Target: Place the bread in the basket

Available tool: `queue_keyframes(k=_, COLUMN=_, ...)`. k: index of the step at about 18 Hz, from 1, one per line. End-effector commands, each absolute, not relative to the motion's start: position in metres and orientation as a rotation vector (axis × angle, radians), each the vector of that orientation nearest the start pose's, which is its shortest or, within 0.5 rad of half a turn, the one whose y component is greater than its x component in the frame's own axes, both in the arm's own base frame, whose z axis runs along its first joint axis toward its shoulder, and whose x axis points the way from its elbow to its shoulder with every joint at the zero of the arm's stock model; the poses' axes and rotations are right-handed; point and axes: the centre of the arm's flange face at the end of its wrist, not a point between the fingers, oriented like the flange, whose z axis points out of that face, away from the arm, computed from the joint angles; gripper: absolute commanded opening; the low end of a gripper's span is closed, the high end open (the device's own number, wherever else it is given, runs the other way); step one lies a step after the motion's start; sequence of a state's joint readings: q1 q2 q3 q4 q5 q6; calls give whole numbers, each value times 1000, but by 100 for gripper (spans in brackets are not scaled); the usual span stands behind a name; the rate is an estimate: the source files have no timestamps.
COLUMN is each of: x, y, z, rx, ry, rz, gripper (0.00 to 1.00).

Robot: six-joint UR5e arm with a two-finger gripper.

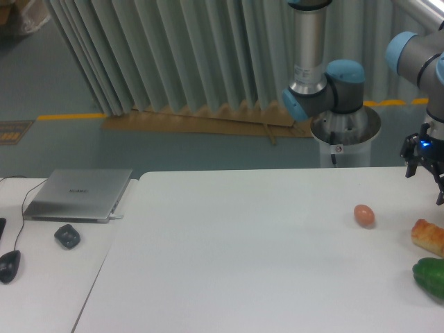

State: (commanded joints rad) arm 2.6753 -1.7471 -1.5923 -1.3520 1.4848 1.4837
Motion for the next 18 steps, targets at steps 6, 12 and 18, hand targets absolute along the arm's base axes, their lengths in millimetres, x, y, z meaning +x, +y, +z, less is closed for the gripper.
queue_keyframes(k=6, x=-444, y=379, z=395, rx=-3030, ry=581, rz=-17, gripper=100)
queue_keyframes(k=12, x=-447, y=379, z=401, rx=-3029, ry=579, rz=0, gripper=100)
queue_keyframes(k=18, x=-451, y=378, z=395, rx=-3031, ry=579, rz=-16, gripper=100)
